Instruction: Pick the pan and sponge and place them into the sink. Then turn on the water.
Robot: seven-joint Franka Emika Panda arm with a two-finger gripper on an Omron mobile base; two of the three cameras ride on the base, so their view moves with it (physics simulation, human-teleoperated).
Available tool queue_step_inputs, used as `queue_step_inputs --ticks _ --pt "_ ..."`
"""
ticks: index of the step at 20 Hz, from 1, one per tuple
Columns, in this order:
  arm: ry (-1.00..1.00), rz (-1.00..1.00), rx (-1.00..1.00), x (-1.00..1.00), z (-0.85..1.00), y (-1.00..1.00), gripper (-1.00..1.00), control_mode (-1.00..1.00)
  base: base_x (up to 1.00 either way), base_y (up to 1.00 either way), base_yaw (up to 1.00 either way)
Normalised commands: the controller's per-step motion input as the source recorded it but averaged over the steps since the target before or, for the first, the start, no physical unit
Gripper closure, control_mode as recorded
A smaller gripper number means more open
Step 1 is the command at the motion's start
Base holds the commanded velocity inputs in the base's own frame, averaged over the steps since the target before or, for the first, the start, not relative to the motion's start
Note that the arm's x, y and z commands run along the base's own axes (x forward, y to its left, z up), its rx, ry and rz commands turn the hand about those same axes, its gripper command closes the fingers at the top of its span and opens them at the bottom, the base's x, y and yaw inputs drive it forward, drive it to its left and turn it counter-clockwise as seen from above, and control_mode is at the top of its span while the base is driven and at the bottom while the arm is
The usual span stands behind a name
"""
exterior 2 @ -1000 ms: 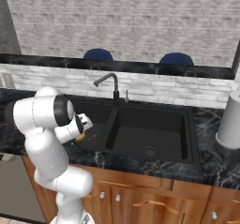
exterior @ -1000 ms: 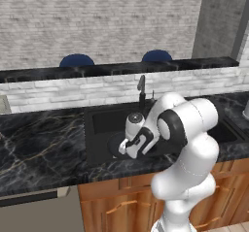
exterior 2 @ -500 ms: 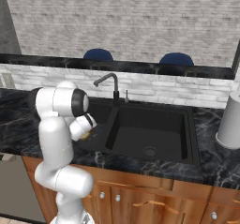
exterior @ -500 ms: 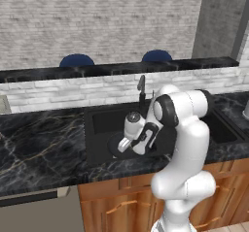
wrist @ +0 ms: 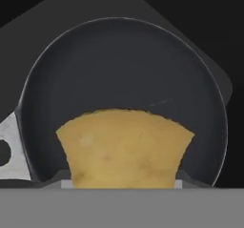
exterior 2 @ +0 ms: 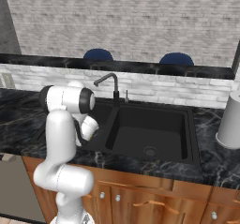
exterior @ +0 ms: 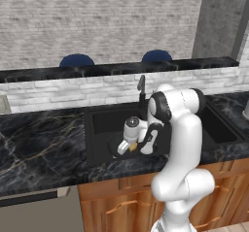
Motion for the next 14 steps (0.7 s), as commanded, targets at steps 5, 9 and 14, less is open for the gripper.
queue_step_inputs --ticks 5,9,14 --pt "0.00 0.00 0.00 0.29 -0.11 0.00 -1.00 -1.00 0.00 0.00 0.00" --pt "0.00 0.00 0.00 0.12 -0.02 0.00 -1.00 -1.00 0.00 0.00 0.00" --pt "0.00 0.00 0.00 0.00 0.21 0.00 -1.00 -1.00 0.00 0.00 0.00"
